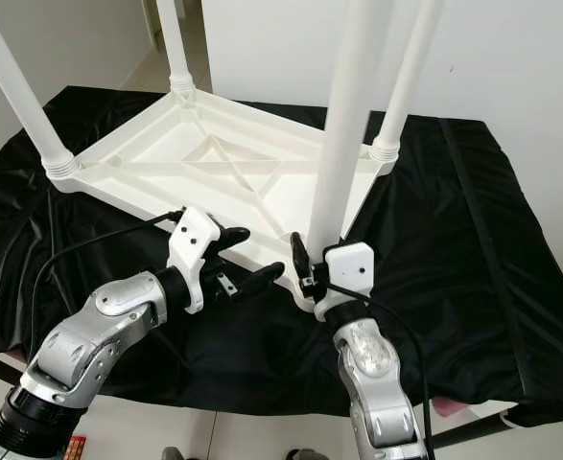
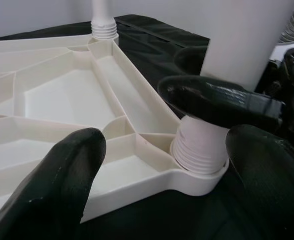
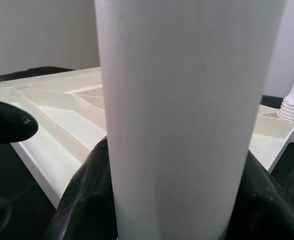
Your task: Building children table
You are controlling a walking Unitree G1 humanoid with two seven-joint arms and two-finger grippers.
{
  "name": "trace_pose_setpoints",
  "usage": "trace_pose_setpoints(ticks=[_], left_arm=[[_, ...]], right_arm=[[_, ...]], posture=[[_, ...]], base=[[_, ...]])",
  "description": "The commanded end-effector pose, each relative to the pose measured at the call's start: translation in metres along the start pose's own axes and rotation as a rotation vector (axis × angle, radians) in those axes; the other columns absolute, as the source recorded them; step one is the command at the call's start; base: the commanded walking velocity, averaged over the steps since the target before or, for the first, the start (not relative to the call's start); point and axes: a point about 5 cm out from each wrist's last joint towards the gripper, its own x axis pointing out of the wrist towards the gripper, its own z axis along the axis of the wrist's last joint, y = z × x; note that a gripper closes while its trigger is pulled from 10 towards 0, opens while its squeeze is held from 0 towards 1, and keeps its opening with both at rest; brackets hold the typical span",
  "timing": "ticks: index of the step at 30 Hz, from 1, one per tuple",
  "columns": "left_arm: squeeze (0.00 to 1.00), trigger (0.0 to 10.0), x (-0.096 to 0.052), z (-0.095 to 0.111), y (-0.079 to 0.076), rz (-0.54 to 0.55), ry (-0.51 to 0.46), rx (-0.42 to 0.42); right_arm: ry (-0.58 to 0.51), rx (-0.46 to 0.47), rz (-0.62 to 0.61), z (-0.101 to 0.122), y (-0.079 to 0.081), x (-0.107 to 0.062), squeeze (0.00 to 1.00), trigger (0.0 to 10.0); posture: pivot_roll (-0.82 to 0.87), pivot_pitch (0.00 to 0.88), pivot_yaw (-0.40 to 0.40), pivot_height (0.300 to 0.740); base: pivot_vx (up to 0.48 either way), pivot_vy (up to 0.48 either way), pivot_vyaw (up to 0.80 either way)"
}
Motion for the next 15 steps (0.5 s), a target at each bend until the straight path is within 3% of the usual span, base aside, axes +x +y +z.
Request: trace_pose_setpoints(ticks=[1, 5, 6, 15], left_arm=[[0.00, 10.0, -0.0021, -0.0009, -0.0030, -0.035, 0.006, -0.011], [0.00, 10.0, -0.0028, -0.0005, -0.0029, -0.032, 0.006, -0.012], [0.00, 10.0, -0.0034, -0.0006, -0.0023, -0.028, 0.008, -0.012], [0.00, 10.0, -0.0036, 0.0002, -0.0025, -0.030, 0.007, -0.013]], right_arm=[[0.182, 0.012, -0.009, -0.0310, -0.0054, -0.0068, 0.00, 10.0], [0.167, -0.043, 0.027, -0.0296, -0.0053, -0.0092, 0.00, 10.0], [0.155, -0.103, 0.060, -0.0295, -0.0032, -0.0138, 0.00, 10.0], [0.156, -0.171, 0.099, -0.0277, -0.0024, -0.0164, 0.00, 10.0]], posture=[[0.00, 0.137, 0.041, 0.740], [0.01, 0.139, 0.040, 0.740], [0.01, 0.139, 0.040, 0.740], [0.00, 0.147, 0.044, 0.740]], base=[[0.000, 0.000, 0.00], [0.000, 0.000, 0.00], [0.000, 0.000, 0.00], [0.000, 0.000, 0.00]])
